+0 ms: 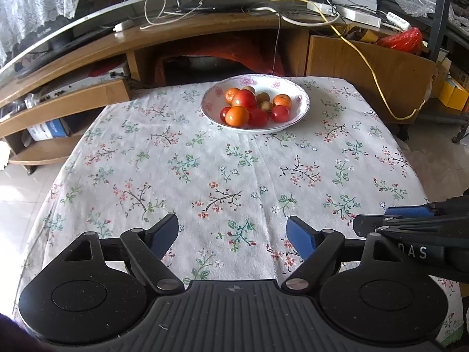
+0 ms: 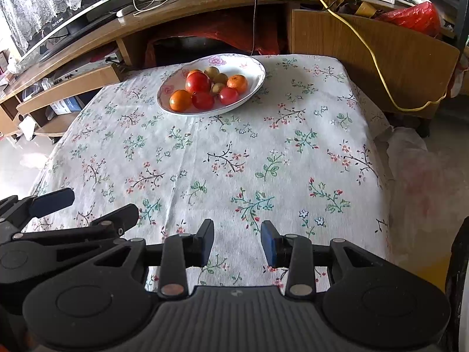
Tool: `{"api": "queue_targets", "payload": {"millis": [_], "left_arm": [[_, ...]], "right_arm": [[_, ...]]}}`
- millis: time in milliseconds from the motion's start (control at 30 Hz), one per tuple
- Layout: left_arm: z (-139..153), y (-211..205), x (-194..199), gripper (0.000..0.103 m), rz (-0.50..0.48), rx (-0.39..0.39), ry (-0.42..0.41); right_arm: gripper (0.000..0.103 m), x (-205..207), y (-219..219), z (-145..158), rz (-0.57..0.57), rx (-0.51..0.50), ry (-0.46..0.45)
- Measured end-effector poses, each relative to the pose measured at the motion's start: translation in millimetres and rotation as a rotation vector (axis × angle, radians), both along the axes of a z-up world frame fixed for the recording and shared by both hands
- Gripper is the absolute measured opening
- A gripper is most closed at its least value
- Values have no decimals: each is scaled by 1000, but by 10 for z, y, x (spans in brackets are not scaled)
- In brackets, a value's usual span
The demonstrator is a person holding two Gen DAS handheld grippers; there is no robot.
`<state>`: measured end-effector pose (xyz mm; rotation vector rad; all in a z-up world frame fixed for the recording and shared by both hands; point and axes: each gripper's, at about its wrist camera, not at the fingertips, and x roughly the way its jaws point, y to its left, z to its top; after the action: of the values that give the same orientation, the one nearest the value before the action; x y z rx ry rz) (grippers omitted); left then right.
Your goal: Organize fruits
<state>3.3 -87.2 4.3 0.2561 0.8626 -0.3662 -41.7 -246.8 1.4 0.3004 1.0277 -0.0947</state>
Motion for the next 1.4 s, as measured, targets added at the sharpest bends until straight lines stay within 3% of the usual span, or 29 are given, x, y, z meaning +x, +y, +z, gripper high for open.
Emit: {"api": "queue_targets", "payload": {"millis": [600,733,967,1233,1400], "left_arm": [[11,37,-65,82,4,-38,8],[12,55,-73,75,-3,-66,23],[-14,50,-72,72,-8,-73,36],[13,35,-113,72,-42,-46,-36],[25,45,-105,76,-34,-53,-54]], "right_arm": [[36,-70,2,20,2,4,-10],[36,-74,9,34,7,10,-16],[35,-63,24,16,19,14,-9],[35,-58,29,13,22,19,-11],[36,-53,9,18,14,26,-18]]}}
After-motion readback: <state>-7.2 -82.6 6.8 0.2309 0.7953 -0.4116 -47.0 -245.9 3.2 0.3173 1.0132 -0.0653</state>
